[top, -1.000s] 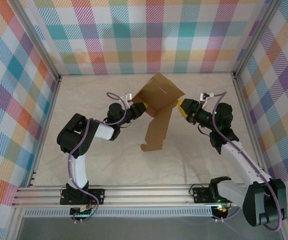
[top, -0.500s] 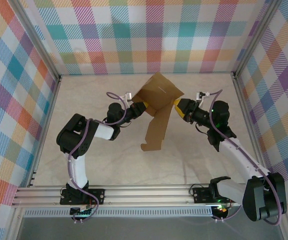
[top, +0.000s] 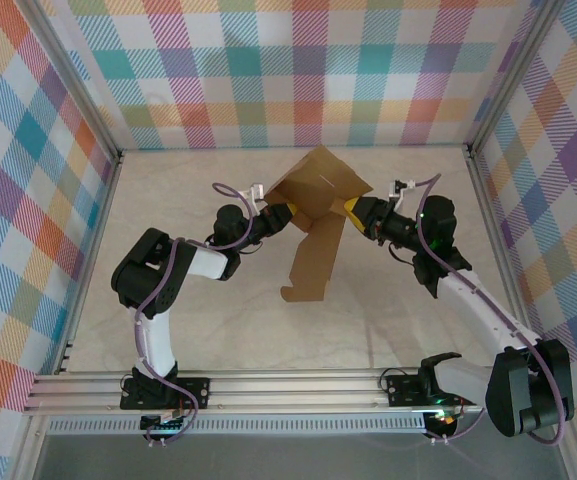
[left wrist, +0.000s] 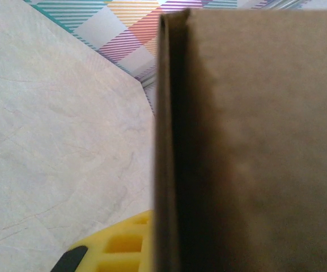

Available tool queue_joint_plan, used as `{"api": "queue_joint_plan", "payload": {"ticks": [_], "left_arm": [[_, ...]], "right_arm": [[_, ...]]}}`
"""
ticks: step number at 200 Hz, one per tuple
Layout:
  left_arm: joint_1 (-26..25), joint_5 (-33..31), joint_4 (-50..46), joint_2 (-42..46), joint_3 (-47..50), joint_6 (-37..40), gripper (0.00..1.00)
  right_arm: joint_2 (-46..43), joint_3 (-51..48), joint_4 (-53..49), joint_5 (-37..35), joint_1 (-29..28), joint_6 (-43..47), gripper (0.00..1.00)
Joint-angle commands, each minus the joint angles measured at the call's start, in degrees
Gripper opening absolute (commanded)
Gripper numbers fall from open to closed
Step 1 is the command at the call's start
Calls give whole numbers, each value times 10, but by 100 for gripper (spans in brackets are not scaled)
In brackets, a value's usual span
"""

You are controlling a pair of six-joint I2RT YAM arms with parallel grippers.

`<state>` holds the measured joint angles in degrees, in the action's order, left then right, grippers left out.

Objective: Fold the paper box

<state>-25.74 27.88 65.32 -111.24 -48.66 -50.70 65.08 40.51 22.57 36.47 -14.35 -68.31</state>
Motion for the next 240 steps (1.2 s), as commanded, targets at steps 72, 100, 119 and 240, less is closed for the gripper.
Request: {"api": "queue_joint_plan", "payload": {"ticks": [72,100,119,240], "left_arm": [[-2,-12,10,28,6,10,13],[-2,-11,11,29,4,3,21],[-1,-11,11,29,5,2,22],[-5,-4,23,37,19,-9,37]], "right_arm": [[-22,24,-97,-16,-4,58,19],[-26,30,-121,-21,-4,75,18],[-25,32,-124,-21,-3,78,18],[-20,59,-194,-57,-8,95,17]]}}
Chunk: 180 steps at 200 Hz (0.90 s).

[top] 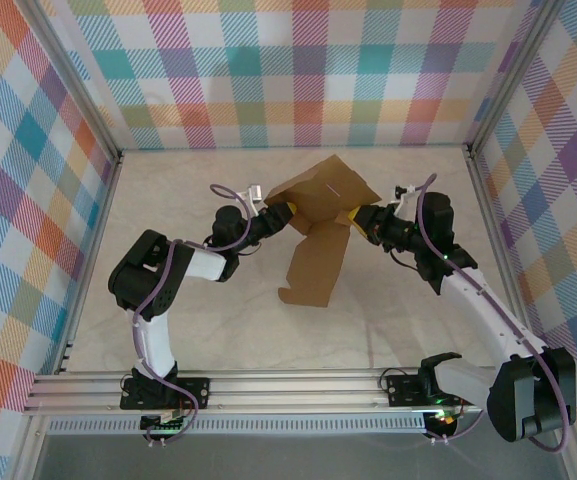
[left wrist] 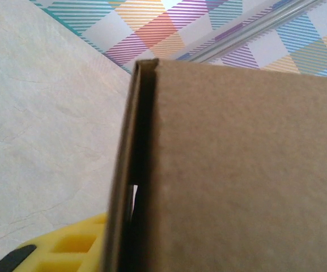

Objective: Fold the paper box

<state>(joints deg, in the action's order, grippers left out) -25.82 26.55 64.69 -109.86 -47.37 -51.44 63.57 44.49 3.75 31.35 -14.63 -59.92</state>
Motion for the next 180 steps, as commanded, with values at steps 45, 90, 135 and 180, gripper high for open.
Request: {"api": "queue_joint_plan", "payload": {"ticks": [45,90,135,180], "left_arm": [[-7,-4,44,16,14,-11,38],[-10,-9,47,25,28,-13,52],[-9,-14,44,33,41,-9,41],[-10,-9,40,29,30,-2,28]], "right_arm": [[-2,17,12,-12,-5,-23,16],[2,16,13,-24,-4,-41,14],[-2,17,2,-32,-5,-40,14],[7,26,3,-8,-9,-36,15]]}}
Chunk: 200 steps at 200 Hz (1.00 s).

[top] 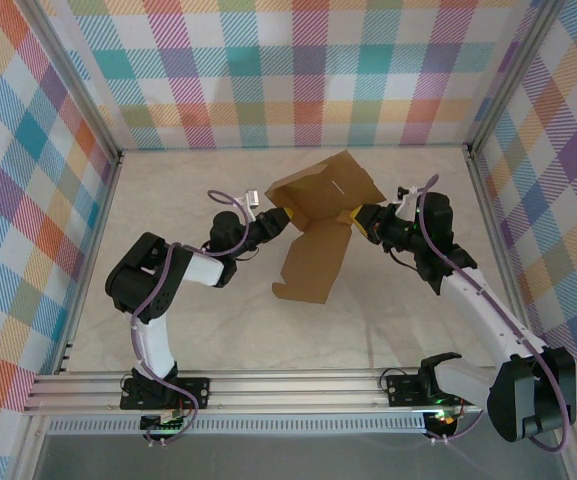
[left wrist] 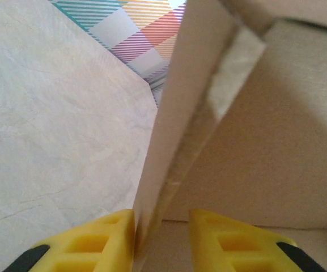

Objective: Fold the paper box

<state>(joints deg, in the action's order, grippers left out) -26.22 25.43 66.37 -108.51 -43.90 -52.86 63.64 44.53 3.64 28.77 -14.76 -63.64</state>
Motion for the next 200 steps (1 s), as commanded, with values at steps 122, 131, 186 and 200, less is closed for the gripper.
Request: {"api": "queue_joint_plan", "payload": {"ticks": [122,131,186,200], "left_arm": [[-6,5,25,1,-15,2,8],[-6,4,24,2,-15,2,7],[-5,2,6,14,-8,31,7],[-5,0,-2,19,-8,38,8]], "right_arm": [[-5,34,-24,18,-21,28,19],[-5,34,-25,16,-21,27,21],[-8,41,-54,3,-21,32,17],[-7,43,-61,4,-21,37,13]]}}
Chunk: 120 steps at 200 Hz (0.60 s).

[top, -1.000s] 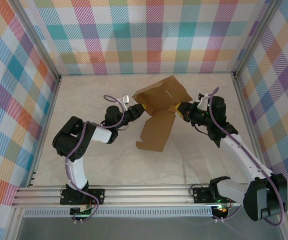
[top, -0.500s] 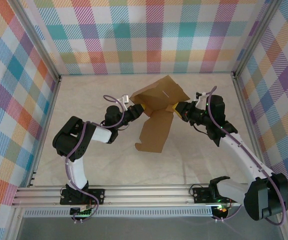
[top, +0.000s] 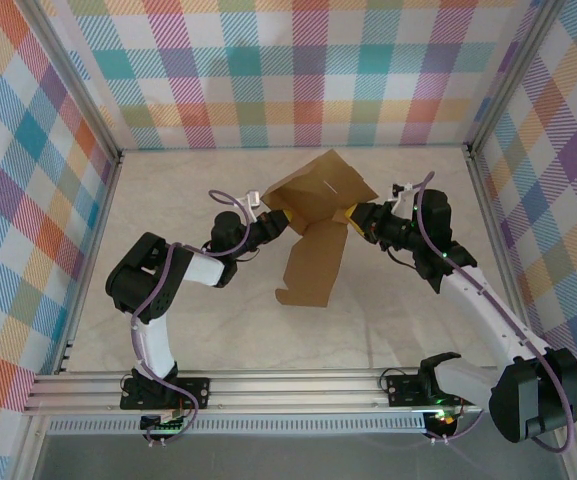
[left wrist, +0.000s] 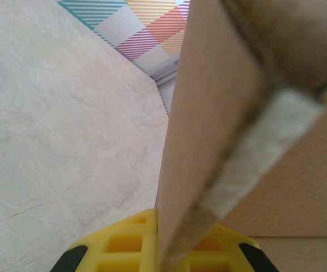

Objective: Fold the paper box

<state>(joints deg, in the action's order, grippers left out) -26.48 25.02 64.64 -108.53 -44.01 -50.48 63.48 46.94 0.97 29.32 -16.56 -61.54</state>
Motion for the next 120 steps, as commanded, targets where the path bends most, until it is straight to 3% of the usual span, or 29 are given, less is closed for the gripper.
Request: {"api": "queue_joint_plan", "payload": {"ticks": [1,12,40,64,77,91,107,120], "left_arm": [[-3,3,16,19,-7,14,8],[-3,2,12,21,-7,17,9],[-3,-1,10,21,-6,20,10],[-3,-2,10,22,-5,20,10],[-3,-4,9,22,-4,20,10],[-3,-7,10,22,-3,19,10],[-3,-23,2,22,-3,10,11],[-3,-44,-11,21,-3,2,10]], "right_arm": [[-6,19,-34,-2,-3,16,13],[-6,18,-36,-1,-3,17,13],[-7,18,-36,-2,-3,16,27],[-7,17,-39,-1,-3,17,11],[-8,15,-40,-3,-3,17,11],[-9,16,-37,4,-3,21,23],[-15,23,-49,-3,-3,29,47],[-29,31,-86,-35,-3,50,60]]}}
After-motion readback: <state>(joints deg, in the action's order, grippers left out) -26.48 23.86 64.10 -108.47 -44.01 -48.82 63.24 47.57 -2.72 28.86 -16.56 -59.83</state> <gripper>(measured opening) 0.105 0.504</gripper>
